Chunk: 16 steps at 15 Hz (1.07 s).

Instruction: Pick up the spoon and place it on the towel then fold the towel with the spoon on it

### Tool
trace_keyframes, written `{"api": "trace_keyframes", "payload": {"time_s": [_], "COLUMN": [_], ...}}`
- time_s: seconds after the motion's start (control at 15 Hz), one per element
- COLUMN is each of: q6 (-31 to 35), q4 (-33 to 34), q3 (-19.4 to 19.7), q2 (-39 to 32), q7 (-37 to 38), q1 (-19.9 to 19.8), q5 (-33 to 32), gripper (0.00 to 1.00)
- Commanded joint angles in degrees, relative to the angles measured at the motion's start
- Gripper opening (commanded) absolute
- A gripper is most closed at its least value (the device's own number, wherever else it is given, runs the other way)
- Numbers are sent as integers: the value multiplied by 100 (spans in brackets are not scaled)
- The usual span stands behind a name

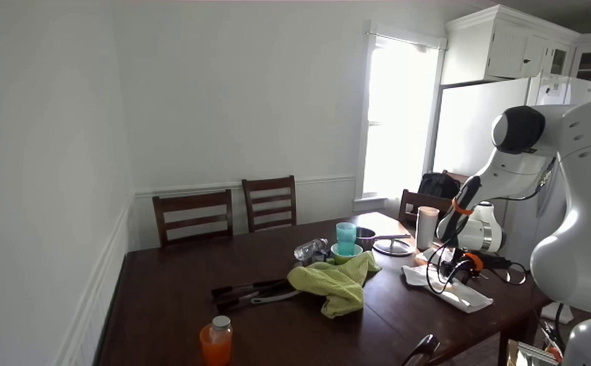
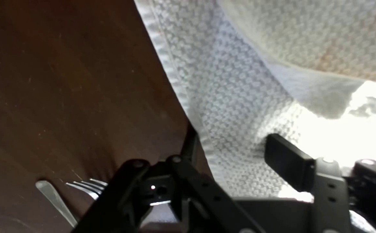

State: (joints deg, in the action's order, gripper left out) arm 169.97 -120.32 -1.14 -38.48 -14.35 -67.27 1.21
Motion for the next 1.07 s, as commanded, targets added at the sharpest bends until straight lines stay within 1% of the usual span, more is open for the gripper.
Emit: {"api": "trace_keyframes", "payload": {"time_s": [0.0,0.2,0.27,0.4,0.47,0.67,0.8,0.93,1.0], "q6": [-184,-235,-247,-190,-124,-13,50,177,282], "q4": [209,243,230,104,2,-242,-361,-474,-559], "q3": [-93,-93,-85,-6,50,168,285,494,673], "q2": [-163,-165,-143,3,105,329,457,582,660], "q7": [-193,-225,-227,-208,-205,-250,-254,-170,-118], "q1": [-101,-98,-88,-1,66,268,482,789,1001], "q5": [67,79,80,34,-11,-119,-179,-223,-279], "gripper": [27,5,1,0,3,3,3,3,3]}}
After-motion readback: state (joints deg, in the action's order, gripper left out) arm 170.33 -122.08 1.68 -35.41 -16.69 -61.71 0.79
